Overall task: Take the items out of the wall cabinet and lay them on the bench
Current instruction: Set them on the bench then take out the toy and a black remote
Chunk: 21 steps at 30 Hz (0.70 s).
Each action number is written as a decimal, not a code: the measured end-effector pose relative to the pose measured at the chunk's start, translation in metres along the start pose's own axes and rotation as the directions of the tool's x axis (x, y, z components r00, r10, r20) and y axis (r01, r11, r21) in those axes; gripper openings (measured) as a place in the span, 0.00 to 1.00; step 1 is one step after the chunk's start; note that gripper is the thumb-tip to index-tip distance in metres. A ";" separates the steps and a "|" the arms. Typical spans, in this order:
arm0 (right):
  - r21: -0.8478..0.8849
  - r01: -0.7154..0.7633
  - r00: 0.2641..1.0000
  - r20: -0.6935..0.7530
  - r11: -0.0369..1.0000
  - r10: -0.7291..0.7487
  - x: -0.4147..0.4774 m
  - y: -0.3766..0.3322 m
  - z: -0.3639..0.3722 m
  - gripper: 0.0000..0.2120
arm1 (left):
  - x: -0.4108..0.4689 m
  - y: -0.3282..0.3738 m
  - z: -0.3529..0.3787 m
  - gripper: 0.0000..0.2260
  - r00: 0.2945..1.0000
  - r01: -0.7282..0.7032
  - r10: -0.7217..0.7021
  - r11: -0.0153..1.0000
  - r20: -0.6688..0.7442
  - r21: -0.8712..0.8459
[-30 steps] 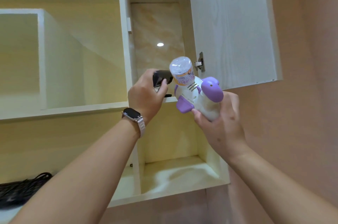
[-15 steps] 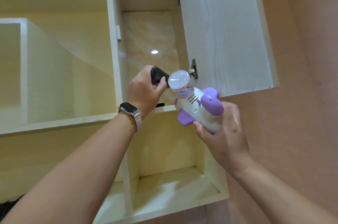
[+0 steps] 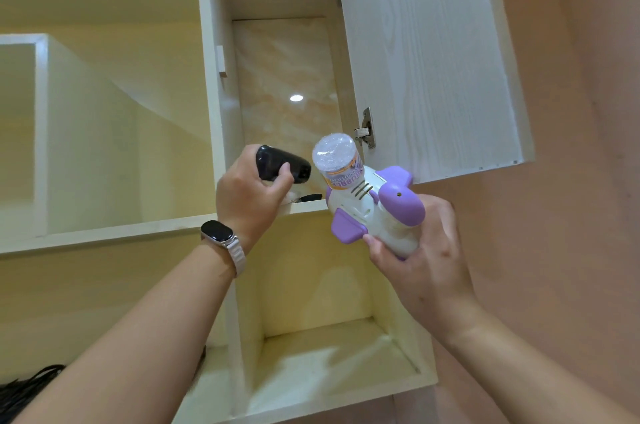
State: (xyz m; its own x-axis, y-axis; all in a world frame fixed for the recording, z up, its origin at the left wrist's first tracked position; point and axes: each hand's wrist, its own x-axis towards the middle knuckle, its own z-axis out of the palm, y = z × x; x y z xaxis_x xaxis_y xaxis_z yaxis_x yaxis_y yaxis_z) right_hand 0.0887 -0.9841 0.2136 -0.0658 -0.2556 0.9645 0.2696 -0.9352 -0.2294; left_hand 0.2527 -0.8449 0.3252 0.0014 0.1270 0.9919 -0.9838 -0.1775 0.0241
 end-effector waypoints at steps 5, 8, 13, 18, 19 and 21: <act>-0.002 -0.006 1.000 -0.002 1.000 0.006 0.000 -0.004 0.006 0.27 | -0.001 -0.011 -0.003 0.11 0.999 -0.015 0.012 0.997 0.030 0.081; 0.014 -0.003 1.000 -0.001 1.000 0.003 0.001 -0.005 0.008 0.26 | -0.003 -0.007 -0.001 0.11 0.999 -0.018 0.015 0.998 0.046 0.068; 0.003 -0.007 1.000 -0.005 1.000 0.007 -0.002 -0.006 0.008 0.28 | -0.009 -0.004 -0.011 0.11 0.999 0.027 -0.028 0.999 0.018 0.025; 0.005 0.001 1.000 -0.026 1.000 -0.001 -0.005 -0.016 0.008 0.26 | -0.012 0.005 -0.032 0.10 0.998 0.056 -0.058 0.996 -0.035 -0.063; 0.002 0.006 1.000 -0.029 1.000 -0.006 -0.008 -0.019 0.008 0.26 | -0.013 0.007 -0.036 0.10 0.997 0.062 -0.067 0.994 -0.043 -0.094; -0.016 0.015 0.999 -0.031 1.000 -0.016 -0.012 -0.025 0.009 0.26 | -0.015 0.011 -0.043 0.10 0.997 0.060 -0.067 0.987 -0.044 -0.150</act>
State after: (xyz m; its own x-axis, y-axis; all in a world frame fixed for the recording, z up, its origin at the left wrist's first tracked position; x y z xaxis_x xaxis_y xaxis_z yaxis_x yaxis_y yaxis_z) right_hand 0.0920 -0.9553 0.2088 -0.0999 -0.2485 0.9635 0.2536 -0.9427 -0.2169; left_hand 0.2343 -0.8072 0.3048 0.0595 0.1811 0.9817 -0.9977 -0.0210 0.0643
